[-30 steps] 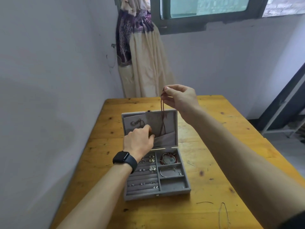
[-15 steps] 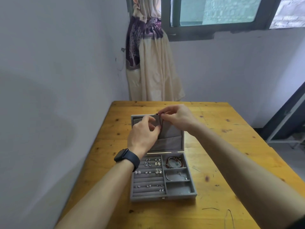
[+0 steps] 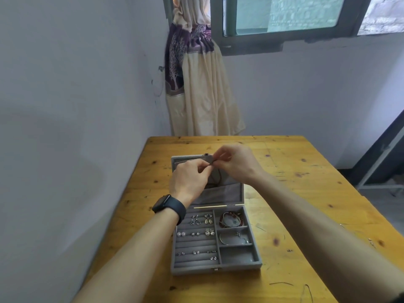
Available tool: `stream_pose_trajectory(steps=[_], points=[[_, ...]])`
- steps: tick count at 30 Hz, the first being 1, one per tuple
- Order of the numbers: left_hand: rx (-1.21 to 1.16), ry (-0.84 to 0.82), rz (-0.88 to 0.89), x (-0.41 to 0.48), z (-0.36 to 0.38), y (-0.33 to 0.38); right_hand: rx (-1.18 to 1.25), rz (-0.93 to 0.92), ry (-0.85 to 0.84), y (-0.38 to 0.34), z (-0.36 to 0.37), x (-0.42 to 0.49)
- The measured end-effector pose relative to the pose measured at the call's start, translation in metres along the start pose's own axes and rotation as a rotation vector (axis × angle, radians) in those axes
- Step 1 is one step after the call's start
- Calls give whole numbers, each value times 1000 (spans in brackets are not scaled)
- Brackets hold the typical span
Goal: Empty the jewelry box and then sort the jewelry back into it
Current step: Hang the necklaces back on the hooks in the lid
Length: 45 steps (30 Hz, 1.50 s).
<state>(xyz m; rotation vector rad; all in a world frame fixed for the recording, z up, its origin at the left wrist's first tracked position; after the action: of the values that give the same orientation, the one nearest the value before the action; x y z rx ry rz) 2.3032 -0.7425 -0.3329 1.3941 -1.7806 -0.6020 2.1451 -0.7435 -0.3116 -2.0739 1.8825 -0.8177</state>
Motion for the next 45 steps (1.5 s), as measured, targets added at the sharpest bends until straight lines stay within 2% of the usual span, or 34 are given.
stream_pose_trajectory(steps=[5, 9, 15, 22, 29, 32, 35, 41, 45], points=[[443, 183, 295, -1, -6, 6, -146, -49, 67, 4, 13, -6], [526, 104, 287, 14, -10, 3, -333, -67, 178, 5, 18, -9], [435, -116, 169, 26, -9, -7, -431, -28, 139, 5, 25, -5], [311, -3, 196, 23, -12, -5, -299, 30, 308, 6, 26, -8], [330, 99, 176, 19, -10, 0, -418, 72, 348, 0, 23, -8], [284, 96, 171, 18, -12, 0, -457, 60, 334, 0, 22, -8], [232, 62, 184, 17, -15, -2, -529, -26, 340, 1, 29, -16], [290, 43, 241, 11, -15, -3, -586, -105, 370, 1, 38, -35], [325, 61, 267, 9, -15, -5, -475, -2, 489, 14, 39, -62]])
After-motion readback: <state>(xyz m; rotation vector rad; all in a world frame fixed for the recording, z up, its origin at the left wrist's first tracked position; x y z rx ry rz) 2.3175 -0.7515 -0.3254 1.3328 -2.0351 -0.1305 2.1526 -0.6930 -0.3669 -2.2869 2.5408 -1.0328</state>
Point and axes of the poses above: each hand's wrist, its own x-axis towards the middle knuckle, its own z-axis out of the palm, y = z × x, the point moved 4 cm from there along x, towards the middle knuckle, and after that the axes turned 14 degrees about -x, right-handed, at the moved point
